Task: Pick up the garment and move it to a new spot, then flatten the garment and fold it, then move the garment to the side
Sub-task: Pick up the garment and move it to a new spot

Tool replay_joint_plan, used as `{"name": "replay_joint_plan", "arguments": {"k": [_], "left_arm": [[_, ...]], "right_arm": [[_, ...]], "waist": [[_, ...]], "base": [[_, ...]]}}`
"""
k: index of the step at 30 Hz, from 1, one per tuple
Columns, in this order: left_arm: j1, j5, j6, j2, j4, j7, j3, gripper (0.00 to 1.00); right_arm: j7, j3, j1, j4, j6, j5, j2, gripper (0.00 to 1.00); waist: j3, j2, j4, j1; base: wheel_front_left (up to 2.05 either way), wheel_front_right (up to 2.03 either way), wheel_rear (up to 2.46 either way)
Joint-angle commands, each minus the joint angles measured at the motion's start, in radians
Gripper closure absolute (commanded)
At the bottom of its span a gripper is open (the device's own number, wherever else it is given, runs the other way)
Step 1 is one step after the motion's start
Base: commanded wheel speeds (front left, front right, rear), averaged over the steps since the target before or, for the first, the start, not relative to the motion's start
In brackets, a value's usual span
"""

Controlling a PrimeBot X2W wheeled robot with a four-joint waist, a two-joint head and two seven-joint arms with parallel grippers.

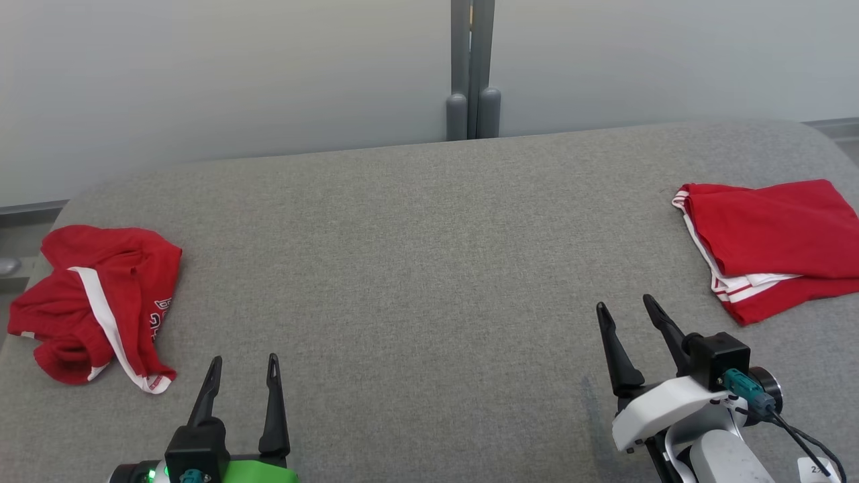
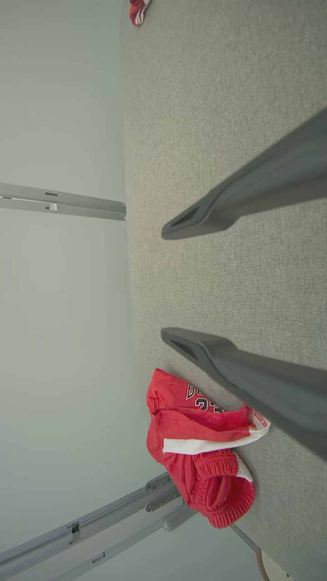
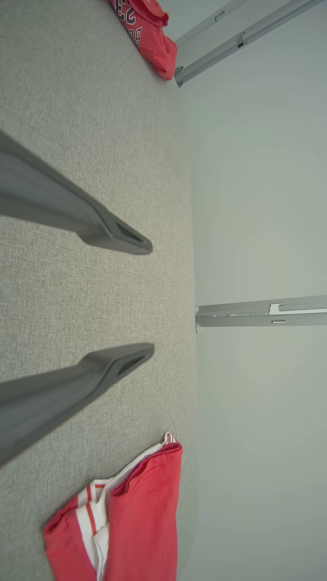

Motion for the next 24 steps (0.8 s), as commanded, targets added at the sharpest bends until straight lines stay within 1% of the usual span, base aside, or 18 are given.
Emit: {"name": "replay_joint_plan", "arguments": {"k": [1, 4, 8, 12, 20, 24], "left_arm": [[0.003, -0.005, 0.004, 0.0, 0.002, 0.001, 0.004, 0.0], [0.0, -0.008, 0.008, 0.0, 0.006, 0.001, 0.008, 0.0], [0.0, -0.015, 0.015, 0.001, 0.016, 0.001, 0.022, 0.0], [0.005, -0.018, 0.022, 0.001, 0.021, 0.001, 0.049, 0.0], [0.014, -0.022, 0.012, 0.001, 0.03, 0.001, 0.079, 0.0], [0.021, -0.023, 0.007, 0.001, 0.033, 0.001, 0.096, 0.0]], "right_arm": [[-0.003, -0.002, 0.003, -0.006, -0.001, -0.003, 0.0, 0.0], [-0.003, 0.002, 0.002, -0.008, -0.001, 0.002, 0.0, 0.0], [-0.003, 0.013, 0.005, -0.012, -0.001, 0.007, 0.0, 0.0], [-0.003, 0.029, 0.006, -0.014, -0.001, 0.012, 0.0, 0.0], [-0.003, 0.051, 0.013, -0.019, -0.002, 0.026, -0.001, 0.0], [-0.003, 0.065, 0.006, -0.016, -0.002, 0.027, -0.001, 0.0]], "waist": [[0.003, 0.0, 0.005, 0.0001], [0.007, 0.0, 0.014, 0.0001], [0.013, 0.0, 0.051, 0.0001], [0.02, 0.0, 0.11, 0.0001], [0.034, 0.0, 0.248, 0.0001], [0.033, 0.0, 0.293, 0.0001]], "base": [[0.0, 0.0, 0.0], [0.0, 0.0, 0.0], [0.0, 0.0, 0.0], [0.0, 0.0, 0.0], [0.0, 0.0, 0.0], [0.0, 0.0, 0.0]]}}
